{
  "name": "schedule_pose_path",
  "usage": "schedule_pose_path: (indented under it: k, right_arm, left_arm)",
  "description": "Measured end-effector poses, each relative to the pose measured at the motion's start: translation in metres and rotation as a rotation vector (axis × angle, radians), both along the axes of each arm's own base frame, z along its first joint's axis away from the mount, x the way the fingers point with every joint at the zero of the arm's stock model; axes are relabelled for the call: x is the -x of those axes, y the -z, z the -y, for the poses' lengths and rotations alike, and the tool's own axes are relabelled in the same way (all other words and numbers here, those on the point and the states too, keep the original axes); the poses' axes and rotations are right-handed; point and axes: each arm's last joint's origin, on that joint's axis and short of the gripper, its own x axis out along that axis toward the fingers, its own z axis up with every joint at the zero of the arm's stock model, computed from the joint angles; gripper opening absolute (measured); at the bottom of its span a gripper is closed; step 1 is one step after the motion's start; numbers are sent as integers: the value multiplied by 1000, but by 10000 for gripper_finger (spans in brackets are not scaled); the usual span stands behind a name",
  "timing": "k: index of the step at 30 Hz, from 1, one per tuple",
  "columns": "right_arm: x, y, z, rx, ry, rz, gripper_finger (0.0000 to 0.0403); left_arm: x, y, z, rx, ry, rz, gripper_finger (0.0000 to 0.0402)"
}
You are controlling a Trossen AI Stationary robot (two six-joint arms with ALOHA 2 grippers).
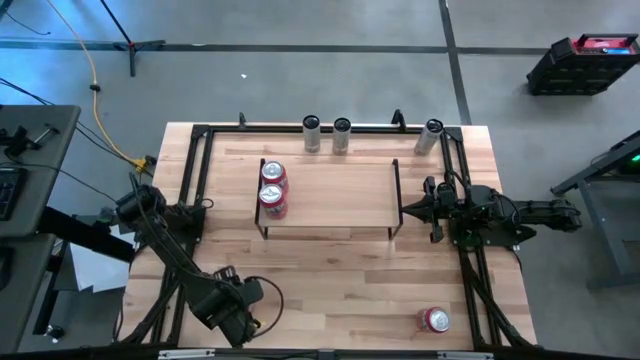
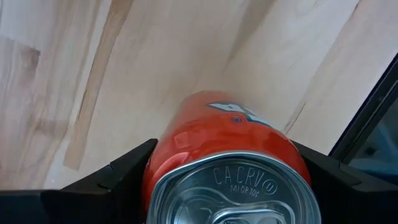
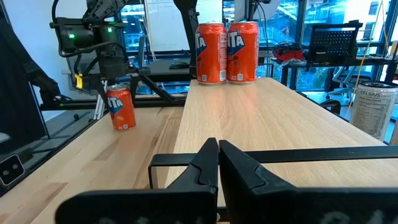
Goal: Place canned beverage on shelf
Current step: Put the red soda can on the shelf
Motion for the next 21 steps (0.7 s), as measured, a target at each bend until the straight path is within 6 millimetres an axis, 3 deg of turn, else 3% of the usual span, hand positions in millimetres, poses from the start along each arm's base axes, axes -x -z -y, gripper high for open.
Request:
schedule_pose_path:
  k: [12, 21]
  right_arm:
    - [0, 0, 0, 0, 0, 0, 0]
    - [0, 0, 0, 0, 0, 0, 0]
  left_arm:
    - [-10, 1, -8, -11, -32, 24, 287]
    - [-8, 0, -6, -39, 193, 12, 286]
